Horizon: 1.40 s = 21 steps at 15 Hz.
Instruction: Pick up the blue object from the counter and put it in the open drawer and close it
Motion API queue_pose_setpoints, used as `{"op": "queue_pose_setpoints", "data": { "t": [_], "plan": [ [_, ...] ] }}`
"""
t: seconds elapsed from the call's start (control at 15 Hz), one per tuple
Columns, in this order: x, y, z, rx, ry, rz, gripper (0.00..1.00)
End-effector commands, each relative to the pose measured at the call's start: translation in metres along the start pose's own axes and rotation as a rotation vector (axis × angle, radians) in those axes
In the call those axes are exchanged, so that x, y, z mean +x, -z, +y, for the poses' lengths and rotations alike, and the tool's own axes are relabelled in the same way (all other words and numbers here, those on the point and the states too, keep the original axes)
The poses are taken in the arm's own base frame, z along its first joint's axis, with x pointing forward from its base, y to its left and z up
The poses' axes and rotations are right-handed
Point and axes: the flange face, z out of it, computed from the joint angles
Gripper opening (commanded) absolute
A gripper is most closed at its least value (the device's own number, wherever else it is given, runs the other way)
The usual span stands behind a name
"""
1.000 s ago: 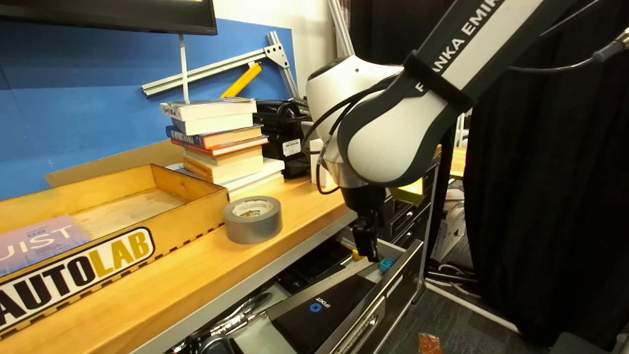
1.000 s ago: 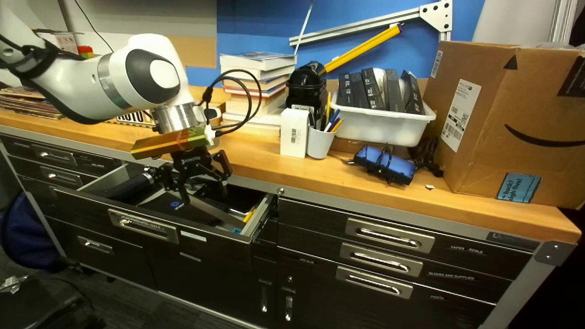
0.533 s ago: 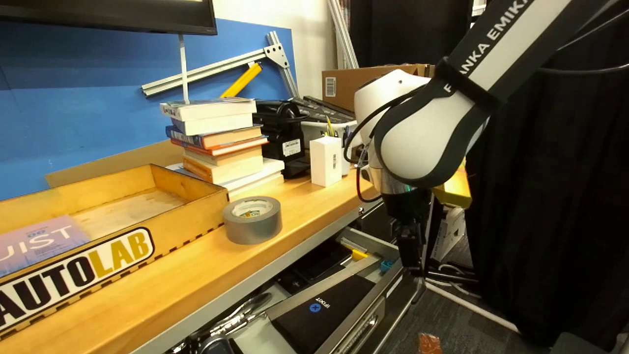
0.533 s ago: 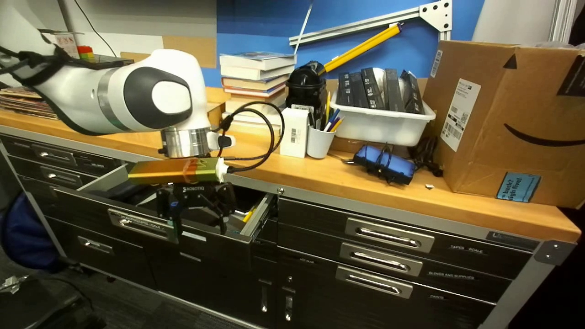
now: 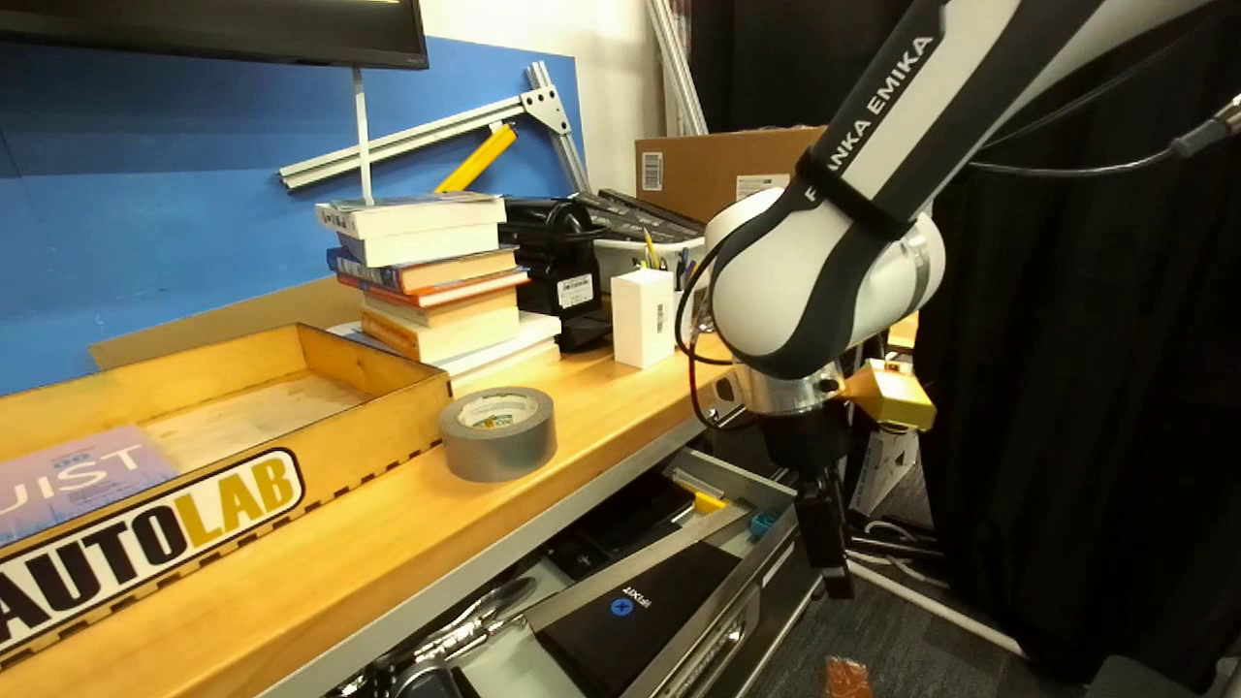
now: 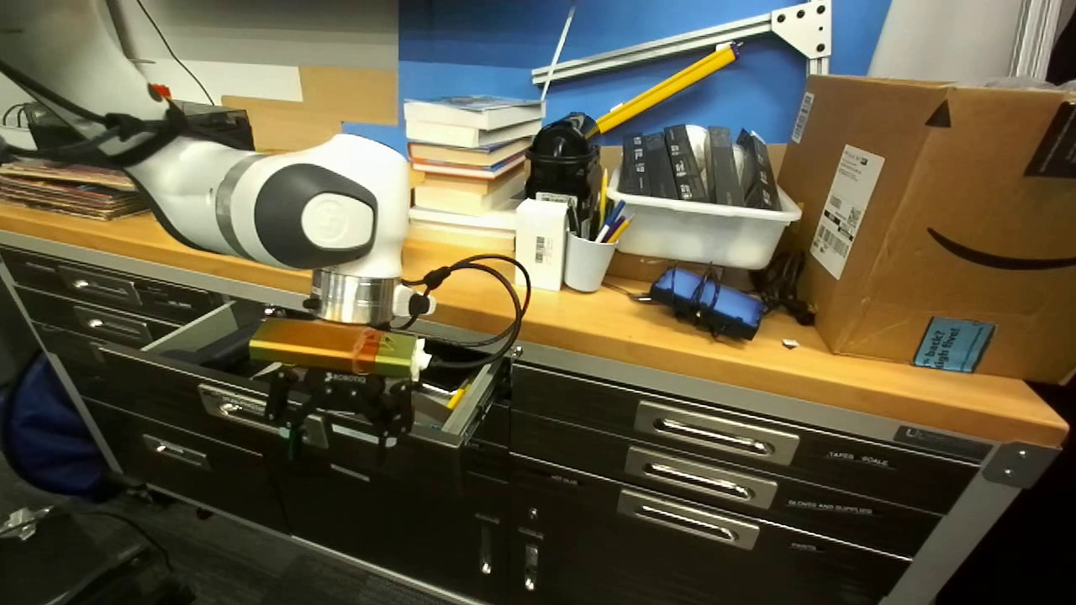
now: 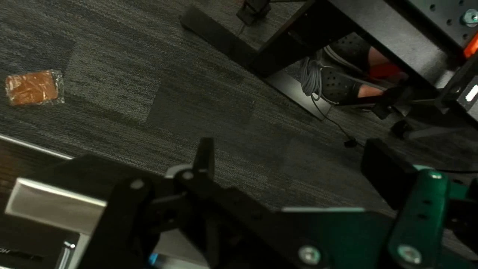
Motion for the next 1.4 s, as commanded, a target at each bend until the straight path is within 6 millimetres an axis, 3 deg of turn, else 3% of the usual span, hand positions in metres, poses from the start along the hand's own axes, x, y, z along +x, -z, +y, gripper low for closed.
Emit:
{"op": "queue_pose_setpoints", "data": {
  "t": [0.0, 0.73, 1.33],
  "plan": [
    [0.026, 0.009, 0.006, 0.003, -0.026, -0.027, 1.0],
    [0.097, 0.022, 0.002, -0.334, -0.376, 0.033, 1.0],
    [0.127, 0.043, -0.007, -0.486, -0.666, 0.284, 1.0]
  ]
}}
